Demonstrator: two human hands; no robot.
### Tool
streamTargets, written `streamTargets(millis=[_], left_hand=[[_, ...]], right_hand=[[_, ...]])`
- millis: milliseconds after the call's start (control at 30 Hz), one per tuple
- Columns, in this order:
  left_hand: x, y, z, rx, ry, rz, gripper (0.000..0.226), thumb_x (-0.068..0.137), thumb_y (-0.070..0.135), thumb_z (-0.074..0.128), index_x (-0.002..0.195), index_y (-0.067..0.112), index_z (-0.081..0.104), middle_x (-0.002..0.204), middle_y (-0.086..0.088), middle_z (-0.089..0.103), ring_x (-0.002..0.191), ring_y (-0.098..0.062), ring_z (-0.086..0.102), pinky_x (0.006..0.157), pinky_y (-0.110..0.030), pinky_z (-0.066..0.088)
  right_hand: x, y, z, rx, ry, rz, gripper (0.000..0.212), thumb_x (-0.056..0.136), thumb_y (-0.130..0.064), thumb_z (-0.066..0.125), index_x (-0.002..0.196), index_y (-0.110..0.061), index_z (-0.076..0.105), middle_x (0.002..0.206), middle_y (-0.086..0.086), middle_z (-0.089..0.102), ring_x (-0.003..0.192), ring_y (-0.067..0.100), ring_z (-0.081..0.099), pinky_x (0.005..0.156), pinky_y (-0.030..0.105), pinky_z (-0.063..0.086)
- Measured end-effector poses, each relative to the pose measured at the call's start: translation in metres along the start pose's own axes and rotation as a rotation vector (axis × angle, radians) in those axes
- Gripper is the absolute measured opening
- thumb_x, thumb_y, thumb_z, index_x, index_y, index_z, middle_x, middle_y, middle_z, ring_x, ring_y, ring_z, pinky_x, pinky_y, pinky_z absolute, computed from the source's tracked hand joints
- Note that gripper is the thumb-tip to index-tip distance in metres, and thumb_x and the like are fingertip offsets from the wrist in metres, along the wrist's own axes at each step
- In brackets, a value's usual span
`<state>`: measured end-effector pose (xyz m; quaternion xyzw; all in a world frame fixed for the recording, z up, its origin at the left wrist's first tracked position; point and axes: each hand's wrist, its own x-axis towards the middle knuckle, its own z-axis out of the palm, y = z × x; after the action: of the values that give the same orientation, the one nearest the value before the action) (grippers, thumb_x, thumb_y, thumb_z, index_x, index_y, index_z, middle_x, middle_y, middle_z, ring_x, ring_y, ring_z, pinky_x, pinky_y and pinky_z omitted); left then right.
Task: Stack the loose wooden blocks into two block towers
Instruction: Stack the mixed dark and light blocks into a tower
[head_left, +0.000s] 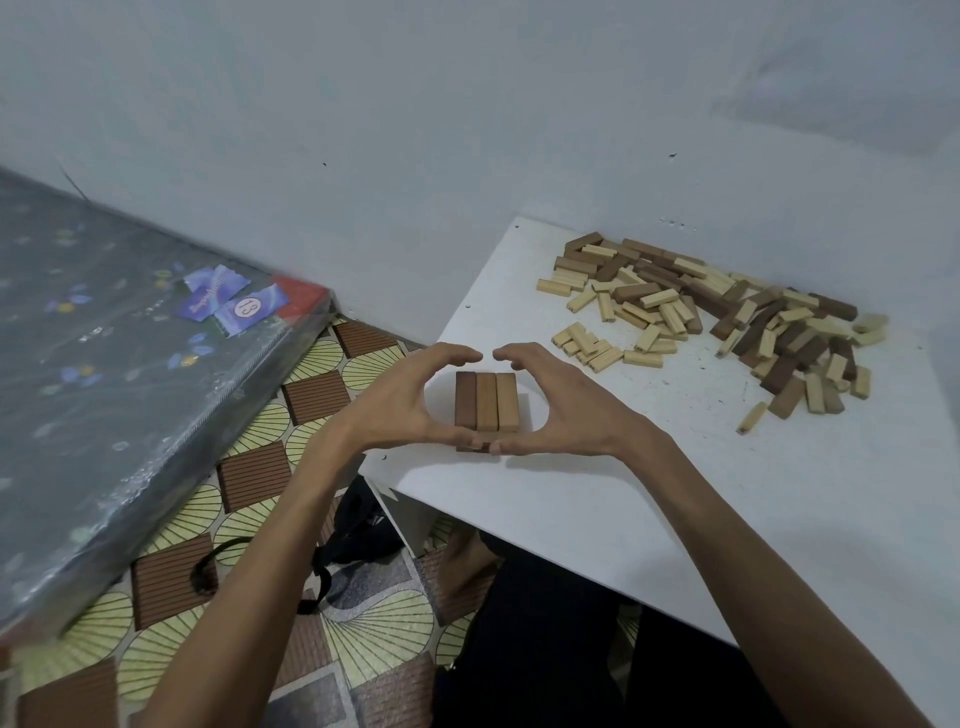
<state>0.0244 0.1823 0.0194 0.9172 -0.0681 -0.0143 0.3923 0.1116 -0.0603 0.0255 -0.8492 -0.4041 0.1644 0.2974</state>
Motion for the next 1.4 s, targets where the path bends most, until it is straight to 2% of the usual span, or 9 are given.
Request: streamTargets(millis=[133,267,367,533,1000,1267,1400], left_hand=[[-0.003,-0.004,-0.001,0.025,-0.008,-0.003,0.096,0.063,0.059,0.092,0.146,0.037,0.048,0.145,0.023,0.051,0.135,0.003,0.045,0.114,-0.036,0.040],[-0.004,-0.008,0.001,0.044,-0.019,-0.020,0.093,0.063,0.064,0.089,0.144,0.038,0.051,0.144,0.021,0.053,0.135,0.000,0.047,0.116,-0.040,0.040],[-0.006,-0.008,0.001,0.015,-0.003,-0.026,0.091,0.063,0.065,0.087,0.142,0.036,0.054,0.141,0.022,0.056,0.132,0.001,0.049,0.114,-0.039,0.041],[-0.008,-0.014,-0.002,0.004,0.014,-0.020,0.080,0.069,0.058,0.088,0.139,0.037,0.056,0.138,0.022,0.058,0.131,0.000,0.052,0.112,-0.036,0.043],[-0.005,-0.012,0.000,-0.021,0.032,0.011,0.069,0.073,0.039,0.092,0.135,0.030,0.062,0.134,0.019,0.063,0.129,-0.001,0.055,0.110,-0.028,0.042],[-0.005,-0.011,0.001,-0.016,0.025,0.007,0.070,0.073,0.039,0.092,0.135,0.029,0.062,0.133,0.019,0.063,0.128,-0.002,0.055,0.110,-0.033,0.044],[-0.006,-0.010,0.001,-0.012,0.016,-0.005,0.073,0.073,0.040,0.092,0.138,0.029,0.060,0.135,0.019,0.061,0.129,0.000,0.054,0.112,-0.035,0.043]], right_hand=[[-0.006,0.007,-0.002,-0.017,-0.022,0.006,0.103,0.069,-0.061,0.085,0.152,-0.036,0.029,0.152,-0.024,0.032,0.139,0.000,0.035,0.105,0.027,0.038],[-0.009,0.012,-0.007,-0.048,-0.014,0.002,0.089,0.076,-0.052,0.083,0.149,-0.034,0.036,0.150,-0.020,0.038,0.137,0.002,0.037,0.105,0.026,0.036],[-0.008,0.015,-0.007,-0.056,0.007,-0.015,0.078,0.079,-0.052,0.079,0.145,-0.034,0.042,0.147,-0.020,0.042,0.135,0.002,0.040,0.110,0.029,0.037],[-0.007,0.017,-0.006,-0.042,0.047,-0.046,0.067,0.081,-0.050,0.079,0.139,-0.035,0.049,0.142,-0.021,0.047,0.132,0.002,0.044,0.110,0.030,0.038],[-0.007,0.015,-0.005,-0.037,0.063,-0.034,0.065,0.078,-0.054,0.081,0.134,-0.034,0.052,0.138,-0.021,0.050,0.130,0.004,0.045,0.110,0.035,0.040],[-0.007,0.013,-0.006,-0.024,0.064,-0.022,0.068,0.075,-0.061,0.079,0.132,-0.036,0.052,0.137,-0.023,0.050,0.129,0.004,0.045,0.107,0.038,0.043],[-0.009,0.011,-0.007,-0.045,0.050,0.012,0.075,0.075,-0.063,0.080,0.138,-0.036,0.048,0.141,-0.022,0.047,0.131,0.004,0.042,0.108,0.036,0.041]])
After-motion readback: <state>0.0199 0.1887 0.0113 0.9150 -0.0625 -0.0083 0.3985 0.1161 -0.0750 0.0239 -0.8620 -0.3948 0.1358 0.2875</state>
